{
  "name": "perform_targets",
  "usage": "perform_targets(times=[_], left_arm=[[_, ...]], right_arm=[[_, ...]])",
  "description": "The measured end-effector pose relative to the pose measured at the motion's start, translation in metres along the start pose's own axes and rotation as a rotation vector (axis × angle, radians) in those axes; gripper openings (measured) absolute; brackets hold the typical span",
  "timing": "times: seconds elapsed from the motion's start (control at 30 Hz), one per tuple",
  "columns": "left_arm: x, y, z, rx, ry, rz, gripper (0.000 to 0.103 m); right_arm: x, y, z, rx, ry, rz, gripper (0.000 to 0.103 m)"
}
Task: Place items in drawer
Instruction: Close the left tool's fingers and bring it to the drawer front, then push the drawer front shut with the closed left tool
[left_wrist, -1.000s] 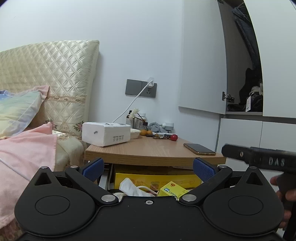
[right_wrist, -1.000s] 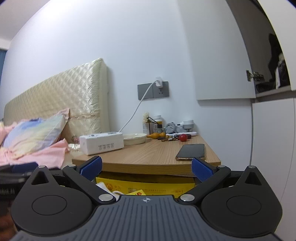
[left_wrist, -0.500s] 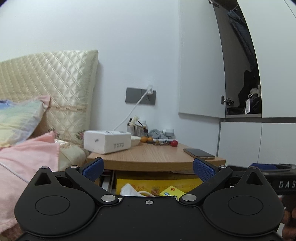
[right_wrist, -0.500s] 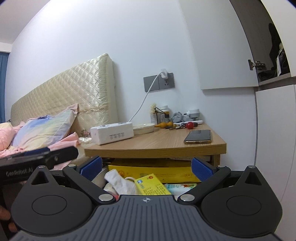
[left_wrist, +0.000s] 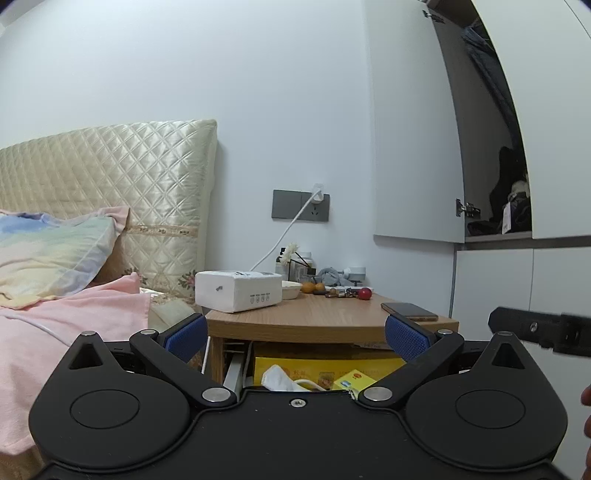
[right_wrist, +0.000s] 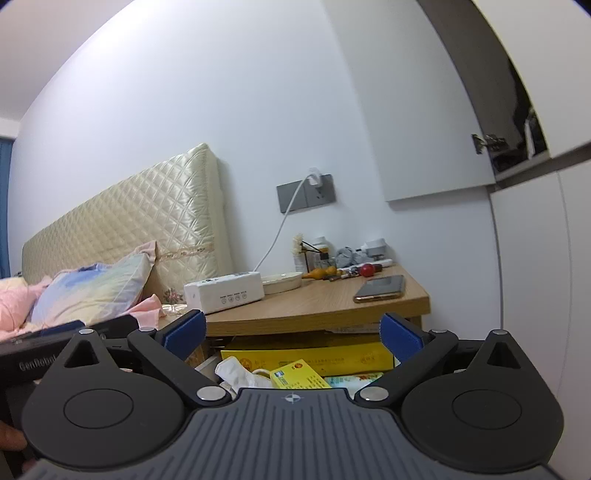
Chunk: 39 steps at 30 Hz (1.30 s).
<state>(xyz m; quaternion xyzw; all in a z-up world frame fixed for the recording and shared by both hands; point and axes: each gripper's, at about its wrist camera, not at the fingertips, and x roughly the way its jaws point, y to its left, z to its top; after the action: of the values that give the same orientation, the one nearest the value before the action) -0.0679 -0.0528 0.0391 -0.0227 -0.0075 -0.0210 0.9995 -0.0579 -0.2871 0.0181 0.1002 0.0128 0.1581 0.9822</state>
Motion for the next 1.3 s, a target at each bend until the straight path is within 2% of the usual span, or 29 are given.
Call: perform_targets(times=[0.1, 0.17, 0.23, 0.27, 0.47, 0.5, 0.57, 0.7, 0.77, 0.83, 0.93, 1.07, 1.2, 1.3], left_arm=[[-0.005, -0.005, -0.003, 0.020, -0.004, 0.005, 0.101], [-0.007, -0.006, -0.003, 0.017, -0.002, 0.004, 0.101], [-0.009, -0.009, -0.005, 0.022, 0.002, -0.005, 0.096], [-0.010, -0.011, -0.005, 0.031, 0.004, -0.015, 0.095], [-0.010, -0.017, -0.008, 0.050, 0.026, -0.013, 0.073], [-0.009, -0.017, -0.009, 0.047, 0.029, -0.009, 0.065], [-0.008, -0.016, -0.010, 0.038, 0.039, -0.008, 0.054], [-0.007, -0.012, -0.011, 0.015, 0.042, 0.000, 0.030], [-0.007, -0.011, -0.011, 0.016, 0.041, 0.009, 0.020], [-0.008, -0.007, -0.011, 0.006, 0.032, 0.026, 0.005], [-0.009, -0.003, -0.011, 0.001, 0.025, 0.047, 0.000], [-0.015, 0.000, -0.011, 0.011, 0.020, 0.066, 0.000], [-0.018, 0.001, -0.012, 0.031, 0.043, 0.078, 0.000], [-0.018, 0.003, -0.014, 0.041, 0.069, 0.094, 0.000]], right_arm=[[-0.010, -0.005, 0.000, 0.027, -0.010, -0.028, 0.091], [-0.012, -0.008, 0.000, 0.036, 0.004, -0.024, 0.080], [-0.015, -0.008, 0.000, 0.034, 0.022, -0.001, 0.062], [-0.016, -0.008, -0.001, 0.029, 0.029, 0.004, 0.058], [-0.017, -0.007, -0.002, 0.027, 0.061, -0.025, 0.030], [-0.015, -0.007, -0.003, 0.029, 0.067, -0.035, 0.024], [-0.014, -0.005, -0.004, 0.018, 0.070, -0.056, 0.022], [-0.011, -0.002, -0.007, -0.009, 0.082, -0.095, 0.012], [-0.009, -0.001, -0.008, -0.019, 0.088, -0.112, 0.011], [-0.009, -0.001, -0.010, -0.031, 0.080, -0.120, 0.010], [-0.011, 0.003, -0.013, -0.067, 0.061, -0.123, 0.008], [-0.018, 0.015, -0.019, -0.142, 0.050, -0.102, 0.008], [-0.019, 0.014, -0.024, -0.107, 0.063, -0.092, 0.008], [-0.021, 0.009, -0.025, -0.078, 0.061, -0.115, 0.008]])
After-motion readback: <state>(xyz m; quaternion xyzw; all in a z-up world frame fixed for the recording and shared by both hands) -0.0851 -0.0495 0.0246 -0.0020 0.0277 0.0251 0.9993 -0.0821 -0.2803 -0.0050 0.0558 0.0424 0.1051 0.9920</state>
